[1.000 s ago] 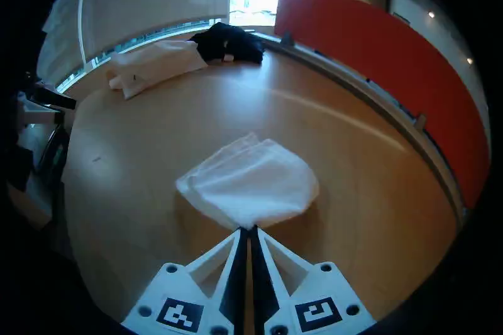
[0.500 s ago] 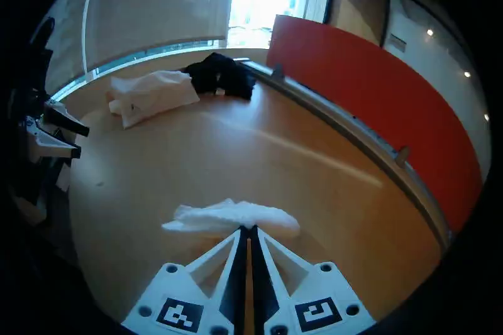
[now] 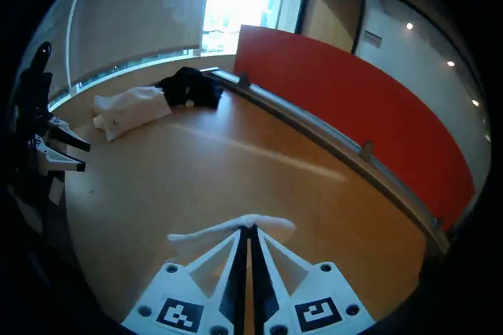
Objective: Fold towel
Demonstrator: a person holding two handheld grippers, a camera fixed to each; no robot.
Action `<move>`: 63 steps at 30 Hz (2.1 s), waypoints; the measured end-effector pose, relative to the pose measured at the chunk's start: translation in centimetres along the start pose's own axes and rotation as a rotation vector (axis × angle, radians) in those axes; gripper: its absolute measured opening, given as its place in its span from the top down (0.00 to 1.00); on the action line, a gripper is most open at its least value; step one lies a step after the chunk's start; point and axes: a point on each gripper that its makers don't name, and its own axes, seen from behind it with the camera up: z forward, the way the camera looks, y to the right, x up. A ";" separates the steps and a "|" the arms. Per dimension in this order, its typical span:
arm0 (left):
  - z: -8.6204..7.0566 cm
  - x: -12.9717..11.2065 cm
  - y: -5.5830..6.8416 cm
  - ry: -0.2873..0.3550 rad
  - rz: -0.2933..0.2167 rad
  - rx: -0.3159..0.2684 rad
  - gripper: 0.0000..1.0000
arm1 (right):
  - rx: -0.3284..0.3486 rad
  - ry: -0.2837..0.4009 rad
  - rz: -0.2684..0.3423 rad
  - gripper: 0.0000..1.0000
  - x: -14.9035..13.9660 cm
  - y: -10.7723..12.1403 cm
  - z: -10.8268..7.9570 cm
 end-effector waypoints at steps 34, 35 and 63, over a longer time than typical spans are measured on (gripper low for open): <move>4.3 0.0 7.7 -0.070 0.085 -0.056 0.06 | -0.257 -0.132 0.152 0.96 -14.7 19.5 -12.4; 4.3 0.0 7.9 -0.071 0.089 -0.055 0.06 | -0.260 -0.135 0.155 0.96 -15.1 19.8 -12.5; 4.7 -0.7 11.8 -0.090 0.142 -0.088 0.06 | -0.329 -0.238 0.245 0.96 -25.4 20.9 -18.7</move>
